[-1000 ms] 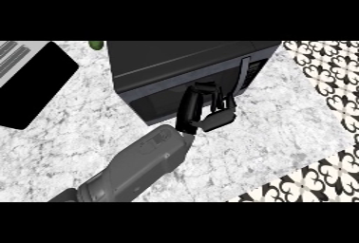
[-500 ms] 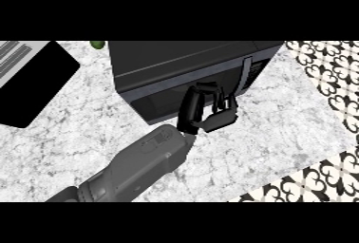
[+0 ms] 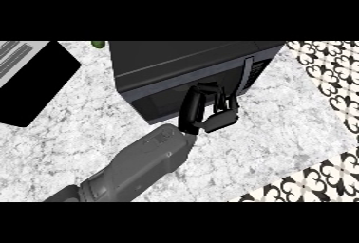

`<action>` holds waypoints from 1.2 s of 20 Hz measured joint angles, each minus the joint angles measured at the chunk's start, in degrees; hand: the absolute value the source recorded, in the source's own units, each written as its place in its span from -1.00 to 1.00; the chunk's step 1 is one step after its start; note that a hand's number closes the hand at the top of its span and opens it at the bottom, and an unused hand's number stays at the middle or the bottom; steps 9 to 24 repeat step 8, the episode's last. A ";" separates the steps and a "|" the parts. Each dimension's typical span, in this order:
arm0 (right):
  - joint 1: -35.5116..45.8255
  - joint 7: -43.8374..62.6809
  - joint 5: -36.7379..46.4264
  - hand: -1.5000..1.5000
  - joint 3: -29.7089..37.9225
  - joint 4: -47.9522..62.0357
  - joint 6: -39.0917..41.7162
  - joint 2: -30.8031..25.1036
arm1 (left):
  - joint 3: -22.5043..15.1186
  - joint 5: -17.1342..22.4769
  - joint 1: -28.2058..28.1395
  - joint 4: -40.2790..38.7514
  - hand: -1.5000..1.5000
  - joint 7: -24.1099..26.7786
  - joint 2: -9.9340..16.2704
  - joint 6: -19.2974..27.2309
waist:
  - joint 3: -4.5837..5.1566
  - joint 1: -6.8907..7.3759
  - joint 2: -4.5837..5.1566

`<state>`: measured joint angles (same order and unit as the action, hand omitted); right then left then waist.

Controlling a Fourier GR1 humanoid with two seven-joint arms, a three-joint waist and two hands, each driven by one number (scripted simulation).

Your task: Pick up the milk, place it into the microwave and close the microwave

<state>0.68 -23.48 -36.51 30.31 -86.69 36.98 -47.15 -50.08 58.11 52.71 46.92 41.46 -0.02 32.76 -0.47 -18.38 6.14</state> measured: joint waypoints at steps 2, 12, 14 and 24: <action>0.69 0.27 -0.53 -1.00 -0.03 0.69 0.31 -0.46 | -0.37 0.45 0.25 -0.15 1.00 0.17 0.00 -0.01 | -0.01 0.12 0.02; 2.36 1.11 -1.86 -1.00 0.11 2.75 1.08 -1.79 | -1.03 1.74 0.64 -0.54 1.00 1.03 0.01 0.07 | -0.01 0.12 0.02; 2.36 1.11 -1.86 -1.00 0.11 2.75 1.08 -1.79 | -1.03 1.74 0.64 -0.54 1.00 1.03 0.01 0.07 | -0.01 0.12 0.02; 2.36 1.11 -1.86 -1.00 0.11 2.75 1.08 -1.79 | -1.03 1.74 0.64 -0.54 1.00 1.03 0.01 0.07 | -0.01 0.12 0.02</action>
